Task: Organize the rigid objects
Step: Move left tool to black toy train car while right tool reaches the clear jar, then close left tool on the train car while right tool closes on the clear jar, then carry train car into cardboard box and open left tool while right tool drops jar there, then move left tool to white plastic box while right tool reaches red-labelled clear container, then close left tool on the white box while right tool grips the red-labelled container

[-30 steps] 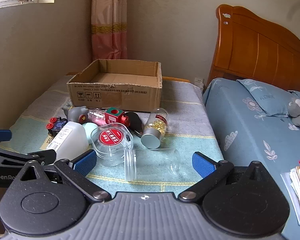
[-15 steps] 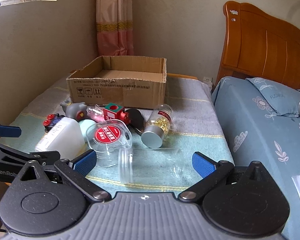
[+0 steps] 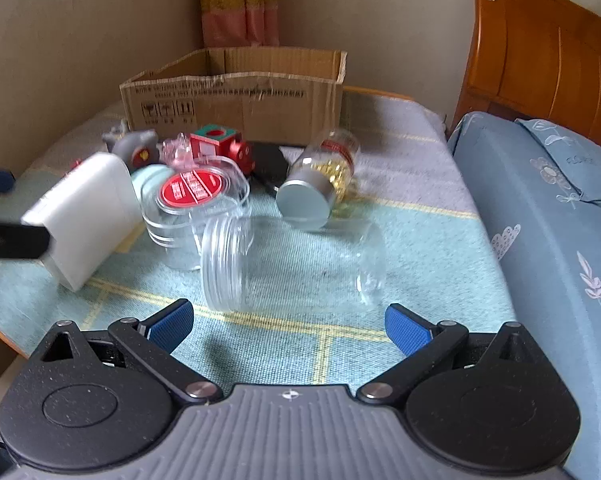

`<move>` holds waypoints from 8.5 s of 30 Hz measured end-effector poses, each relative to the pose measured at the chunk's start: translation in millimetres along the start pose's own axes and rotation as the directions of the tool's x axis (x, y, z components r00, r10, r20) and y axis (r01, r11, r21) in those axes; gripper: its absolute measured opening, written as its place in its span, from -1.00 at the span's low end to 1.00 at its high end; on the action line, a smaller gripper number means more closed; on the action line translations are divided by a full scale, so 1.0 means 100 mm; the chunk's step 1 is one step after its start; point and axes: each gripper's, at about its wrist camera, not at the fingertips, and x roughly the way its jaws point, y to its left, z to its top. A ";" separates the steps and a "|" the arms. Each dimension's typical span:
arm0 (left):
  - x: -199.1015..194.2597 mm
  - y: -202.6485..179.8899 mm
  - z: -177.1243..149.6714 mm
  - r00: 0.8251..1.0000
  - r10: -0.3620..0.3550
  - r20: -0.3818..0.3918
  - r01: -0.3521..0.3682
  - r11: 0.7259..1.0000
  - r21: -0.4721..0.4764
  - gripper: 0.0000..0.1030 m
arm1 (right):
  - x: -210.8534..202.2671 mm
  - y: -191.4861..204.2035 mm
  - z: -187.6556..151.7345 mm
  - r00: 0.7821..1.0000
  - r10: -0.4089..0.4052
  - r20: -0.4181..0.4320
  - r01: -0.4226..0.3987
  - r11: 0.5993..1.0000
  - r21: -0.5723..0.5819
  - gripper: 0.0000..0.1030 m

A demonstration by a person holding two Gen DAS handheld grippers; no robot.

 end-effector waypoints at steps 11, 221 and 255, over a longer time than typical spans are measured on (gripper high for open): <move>-0.01 0.60 0.07 0.998 0.061 0.003 -0.061 0.998 -0.028 0.99 | 0.13 -0.03 -0.01 1.000 0.028 0.007 -0.028 0.999 -0.032 1.00; 0.47 0.30 -0.17 0.998 -0.034 -0.044 0.033 0.999 -0.032 0.98 | 0.27 0.39 0.10 0.996 0.092 -0.015 -0.093 0.991 -0.092 1.00; 0.64 0.67 -0.37 0.990 0.019 -0.142 -0.034 0.995 -0.098 0.99 | 0.48 0.48 0.27 0.981 0.192 0.005 -0.187 0.963 -0.194 1.00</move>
